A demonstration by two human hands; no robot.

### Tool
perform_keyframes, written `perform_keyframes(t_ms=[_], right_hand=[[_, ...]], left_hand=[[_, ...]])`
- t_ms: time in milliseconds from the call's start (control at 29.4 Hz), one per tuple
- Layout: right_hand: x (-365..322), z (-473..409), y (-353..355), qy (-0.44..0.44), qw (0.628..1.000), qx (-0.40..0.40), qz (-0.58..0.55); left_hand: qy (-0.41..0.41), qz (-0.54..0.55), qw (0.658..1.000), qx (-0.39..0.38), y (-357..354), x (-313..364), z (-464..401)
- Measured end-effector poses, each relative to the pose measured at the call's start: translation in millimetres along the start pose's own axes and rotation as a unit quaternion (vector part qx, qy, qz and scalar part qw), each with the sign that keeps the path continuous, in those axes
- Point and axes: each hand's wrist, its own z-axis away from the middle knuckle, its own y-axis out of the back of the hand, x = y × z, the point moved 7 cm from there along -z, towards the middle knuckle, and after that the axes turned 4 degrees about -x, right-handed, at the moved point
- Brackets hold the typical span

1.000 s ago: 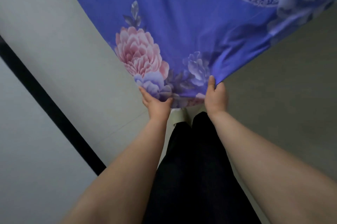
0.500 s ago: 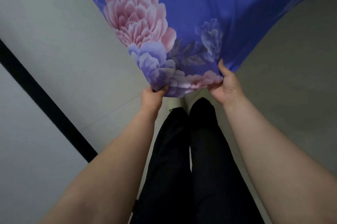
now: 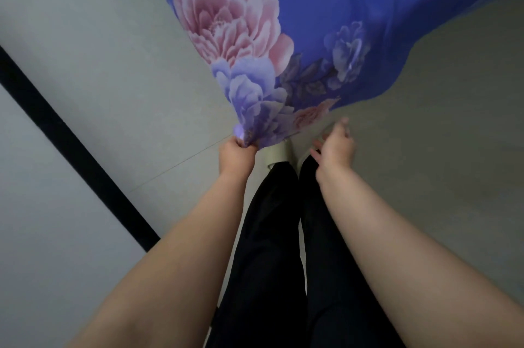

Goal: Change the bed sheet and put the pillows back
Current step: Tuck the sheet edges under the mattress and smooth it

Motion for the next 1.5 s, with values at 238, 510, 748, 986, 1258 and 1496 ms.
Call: perform_keyframes(t_ms=[238,510,748,986,1258,1496], right_hand=[[16.4,50.2,-94.7,-0.145,0.928,-0.27,-0.21],[3.2,65.7,-121.2,-0.165,0.844,-0.395,-0.323],[-31.6,115.5,-123.0,-0.073,0.872,-0.423,-0.235],[-34.4,107.5,-95.0,-0.043,0.924,-0.37,-0.086],[-33.2,56.5,-67.8,0.214,0.94,-0.093,0.247],[-42.4,41.1,-68.1,0.257,0.899,-0.107,0.338]], left_hand=[[-0.112,0.328,0.933,-0.093,4.8,58.4,3.0],[-0.167,0.343,0.905,-0.189,21.7,97.8,16.8],[0.118,0.403,0.862,-0.286,27.8,70.1,48.6],[-0.086,0.469,0.792,-0.38,69.8,177.4,47.2],[-0.059,0.276,0.944,-0.17,58.2,113.0,-14.3],[-0.199,-0.01,0.97,0.139,76.6,130.2,17.6]])
